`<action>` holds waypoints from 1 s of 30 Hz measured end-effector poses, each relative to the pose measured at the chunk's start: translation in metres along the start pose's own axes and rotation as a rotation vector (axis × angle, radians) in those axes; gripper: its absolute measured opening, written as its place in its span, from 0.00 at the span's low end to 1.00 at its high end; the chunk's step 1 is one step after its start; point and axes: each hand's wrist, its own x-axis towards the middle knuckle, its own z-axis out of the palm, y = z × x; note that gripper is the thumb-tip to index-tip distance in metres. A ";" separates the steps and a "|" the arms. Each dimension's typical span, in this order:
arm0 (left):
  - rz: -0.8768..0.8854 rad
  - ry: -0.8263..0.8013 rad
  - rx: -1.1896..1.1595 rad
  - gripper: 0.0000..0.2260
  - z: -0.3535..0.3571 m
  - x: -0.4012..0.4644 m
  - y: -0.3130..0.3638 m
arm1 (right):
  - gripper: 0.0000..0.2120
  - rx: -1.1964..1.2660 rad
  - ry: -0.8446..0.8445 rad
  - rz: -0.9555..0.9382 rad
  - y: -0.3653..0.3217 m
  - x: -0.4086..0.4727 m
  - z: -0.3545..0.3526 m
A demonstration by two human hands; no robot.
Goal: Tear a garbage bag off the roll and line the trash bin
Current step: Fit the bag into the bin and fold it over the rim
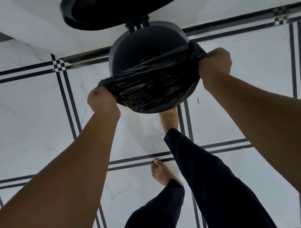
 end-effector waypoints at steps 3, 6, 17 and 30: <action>0.207 0.030 0.150 0.09 0.005 -0.008 0.008 | 0.08 -0.056 -0.037 0.003 -0.010 0.007 -0.002; 0.332 -0.051 0.226 0.14 0.012 -0.009 0.015 | 0.08 0.083 -0.043 0.064 -0.020 0.009 0.005; 0.700 -0.460 0.676 0.27 0.023 0.000 0.015 | 0.06 0.134 0.073 -0.159 -0.033 -0.004 0.033; 0.884 -0.447 0.995 0.31 0.040 0.017 0.014 | 0.04 -0.007 0.041 -0.226 -0.068 0.049 0.054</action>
